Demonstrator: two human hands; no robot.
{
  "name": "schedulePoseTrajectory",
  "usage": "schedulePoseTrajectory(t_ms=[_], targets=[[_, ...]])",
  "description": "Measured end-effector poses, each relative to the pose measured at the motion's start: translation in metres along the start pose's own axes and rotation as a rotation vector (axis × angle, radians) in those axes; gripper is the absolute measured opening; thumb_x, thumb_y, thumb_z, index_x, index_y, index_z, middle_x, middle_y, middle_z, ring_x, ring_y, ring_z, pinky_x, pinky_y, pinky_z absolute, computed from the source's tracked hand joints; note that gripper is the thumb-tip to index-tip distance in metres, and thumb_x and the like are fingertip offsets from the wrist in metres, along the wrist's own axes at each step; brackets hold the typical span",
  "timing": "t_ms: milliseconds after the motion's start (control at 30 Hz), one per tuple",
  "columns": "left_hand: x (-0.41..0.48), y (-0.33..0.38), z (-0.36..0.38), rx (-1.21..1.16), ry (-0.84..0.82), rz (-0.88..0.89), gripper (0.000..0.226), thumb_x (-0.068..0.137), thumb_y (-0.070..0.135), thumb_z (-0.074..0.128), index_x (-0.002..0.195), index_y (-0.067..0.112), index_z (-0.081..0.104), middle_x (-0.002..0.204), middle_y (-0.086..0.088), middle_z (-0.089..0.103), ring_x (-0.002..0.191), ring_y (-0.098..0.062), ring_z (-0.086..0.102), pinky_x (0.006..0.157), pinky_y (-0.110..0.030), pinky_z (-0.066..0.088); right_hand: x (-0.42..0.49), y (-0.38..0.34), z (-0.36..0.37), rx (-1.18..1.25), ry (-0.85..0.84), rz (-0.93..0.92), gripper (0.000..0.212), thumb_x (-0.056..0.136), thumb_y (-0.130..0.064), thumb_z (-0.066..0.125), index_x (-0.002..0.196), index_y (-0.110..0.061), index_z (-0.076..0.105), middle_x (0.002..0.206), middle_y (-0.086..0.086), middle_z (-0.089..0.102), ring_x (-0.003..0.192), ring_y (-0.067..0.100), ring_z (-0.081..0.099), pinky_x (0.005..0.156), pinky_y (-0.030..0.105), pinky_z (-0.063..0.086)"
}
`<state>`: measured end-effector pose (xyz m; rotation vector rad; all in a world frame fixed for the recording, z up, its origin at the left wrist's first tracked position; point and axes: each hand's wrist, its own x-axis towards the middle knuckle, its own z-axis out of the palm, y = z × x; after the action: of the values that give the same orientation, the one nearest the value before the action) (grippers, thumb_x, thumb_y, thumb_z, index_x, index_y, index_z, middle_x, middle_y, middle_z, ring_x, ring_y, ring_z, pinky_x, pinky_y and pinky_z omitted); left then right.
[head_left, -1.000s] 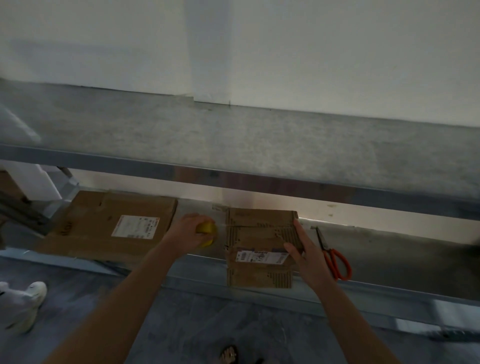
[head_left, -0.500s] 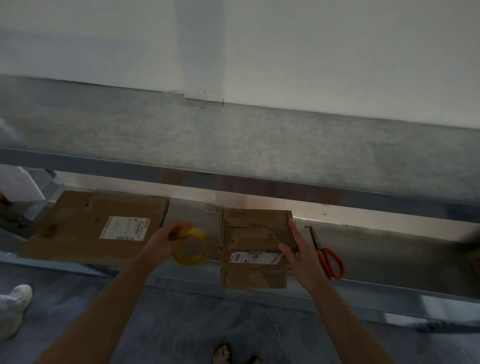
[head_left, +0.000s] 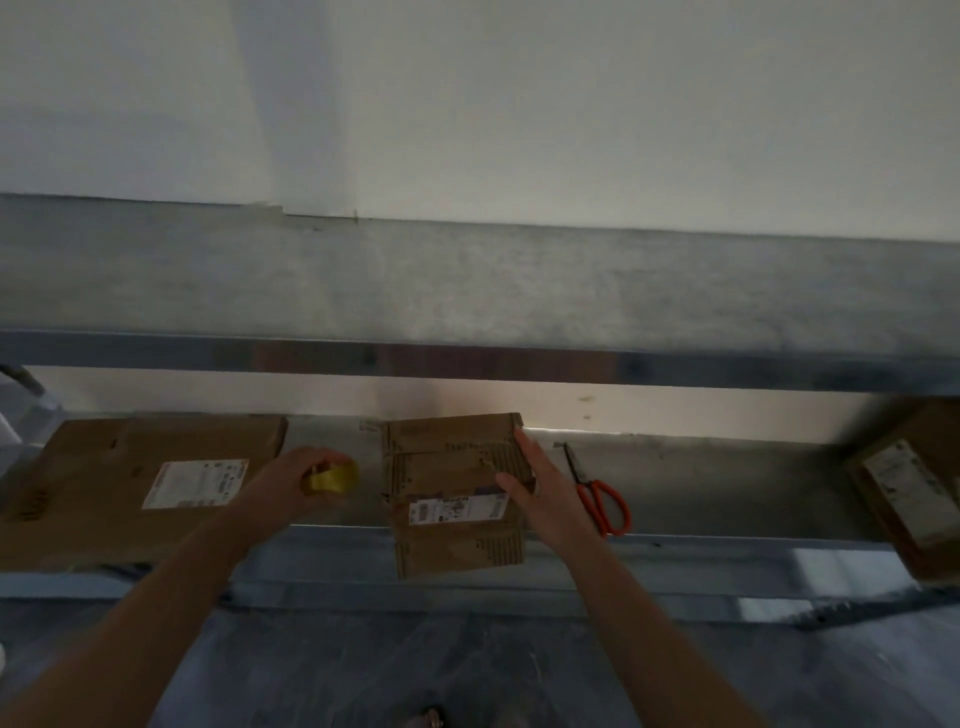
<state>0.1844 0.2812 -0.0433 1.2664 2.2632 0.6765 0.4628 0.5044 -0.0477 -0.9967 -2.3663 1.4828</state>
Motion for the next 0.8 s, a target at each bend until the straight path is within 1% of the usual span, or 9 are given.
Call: schedulePoseTrajectory(t_ms=[100, 167, 233, 300, 367, 467, 533, 633, 800], targets=[[-0.004, -0.003, 0.007, -0.02, -0.012, -0.058, 0.048, 0.071, 0.035, 0.083, 0.106, 0.052, 0.054, 0.107, 0.014, 0.06, 0.095, -0.007, 0.058, 0.077, -0.019, 0.043, 0.004, 0.005, 0.0, -0.064, 0.0, 0.004, 0.071, 0.098, -0.045, 0.051, 0.155, -0.039, 0.01, 0.155, 0.001, 0.035, 0.129, 0.018, 0.05, 0.104, 0.044, 0.048], [-0.005, -0.007, 0.01, -0.068, 0.001, -0.145, 0.045, 0.075, 0.036, 0.08, 0.111, 0.049, 0.056, 0.109, 0.013, 0.058, 0.097, -0.01, 0.058, 0.078, -0.022, 0.045, 0.003, 0.012, -0.002, -0.052, -0.032, -0.038, 0.071, 0.1, -0.041, 0.049, 0.156, -0.036, 0.007, 0.156, 0.001, 0.032, 0.129, 0.014, 0.048, 0.106, 0.039, 0.046], [-0.004, -0.012, 0.013, -0.102, 0.002, -0.168, 0.044, 0.078, 0.031, 0.078, 0.117, 0.039, 0.059, 0.113, 0.008, 0.059, 0.1, -0.014, 0.059, 0.08, -0.027, 0.047, -0.004, 0.023, -0.005, 0.024, -0.101, -0.125, 0.064, 0.103, -0.038, 0.043, 0.157, -0.033, 0.009, 0.15, 0.002, 0.042, 0.129, 0.016, 0.049, 0.107, 0.037, 0.045], [-0.002, -0.01, 0.015, -0.119, -0.005, -0.165, 0.043, 0.079, 0.028, 0.077, 0.119, 0.033, 0.061, 0.114, 0.005, 0.06, 0.101, -0.014, 0.06, 0.081, -0.028, 0.048, -0.013, 0.041, -0.009, 0.106, -0.089, -0.112, 0.055, 0.103, -0.043, 0.036, 0.154, -0.04, 0.017, 0.139, -0.002, 0.053, 0.129, 0.021, 0.052, 0.106, 0.036, 0.043], [-0.001, -0.005, 0.017, -0.132, 0.001, -0.192, 0.042, 0.08, 0.027, 0.077, 0.118, 0.032, 0.061, 0.113, 0.004, 0.06, 0.099, -0.013, 0.06, 0.082, -0.03, 0.048, -0.019, 0.07, -0.016, -0.049, -0.007, -0.034, 0.051, 0.101, -0.05, 0.03, 0.149, -0.047, 0.015, 0.145, -0.002, 0.047, 0.14, 0.021, 0.038, 0.113, 0.033, 0.029], [0.002, -0.001, 0.017, -0.106, 0.024, -0.208, 0.044, 0.079, 0.024, 0.078, 0.119, 0.029, 0.06, 0.115, 0.001, 0.059, 0.101, -0.016, 0.058, 0.086, -0.033, 0.046, -0.02, 0.114, -0.03, -0.53, 0.146, 0.019, 0.054, 0.103, -0.043, 0.039, 0.153, -0.03, 0.028, 0.157, 0.002, 0.034, 0.148, 0.022, 0.021, 0.121, 0.039, 0.017], [0.003, 0.001, 0.014, -0.1, 0.058, -0.222, 0.047, 0.076, 0.025, 0.08, 0.118, 0.031, 0.059, 0.115, 0.002, 0.057, 0.101, -0.015, 0.055, 0.084, -0.031, 0.043, -0.018, 0.128, -0.036, -0.61, 0.208, 0.094, 0.053, 0.101, -0.041, 0.044, 0.151, -0.024, 0.036, 0.156, 0.002, 0.035, 0.146, 0.024, 0.023, 0.12, 0.041, 0.021], [0.003, 0.007, 0.015, -0.083, 0.079, -0.242, 0.046, 0.075, 0.03, 0.08, 0.116, 0.034, 0.06, 0.111, 0.006, 0.057, 0.1, -0.014, 0.056, 0.081, -0.028, 0.041, -0.011, 0.137, -0.039, -0.663, 0.201, 0.196, 0.055, 0.097, -0.034, 0.053, 0.148, -0.021, 0.038, 0.151, 0.001, 0.039, 0.14, 0.023, 0.032, 0.115, 0.039, 0.03], [-0.004, 0.016, 0.015, -0.05, 0.09, -0.259, 0.045, 0.077, 0.03, 0.08, 0.117, 0.033, 0.06, 0.111, 0.004, 0.055, 0.1, -0.016, 0.054, 0.084, -0.032, 0.043, 0.004, 0.133, -0.031, -0.872, 0.274, 0.288, 0.036, 0.097, -0.037, 0.049, 0.127, -0.016, 0.051, 0.124, 0.004, 0.054, 0.113, 0.023, 0.05, 0.095, 0.034, 0.04]])
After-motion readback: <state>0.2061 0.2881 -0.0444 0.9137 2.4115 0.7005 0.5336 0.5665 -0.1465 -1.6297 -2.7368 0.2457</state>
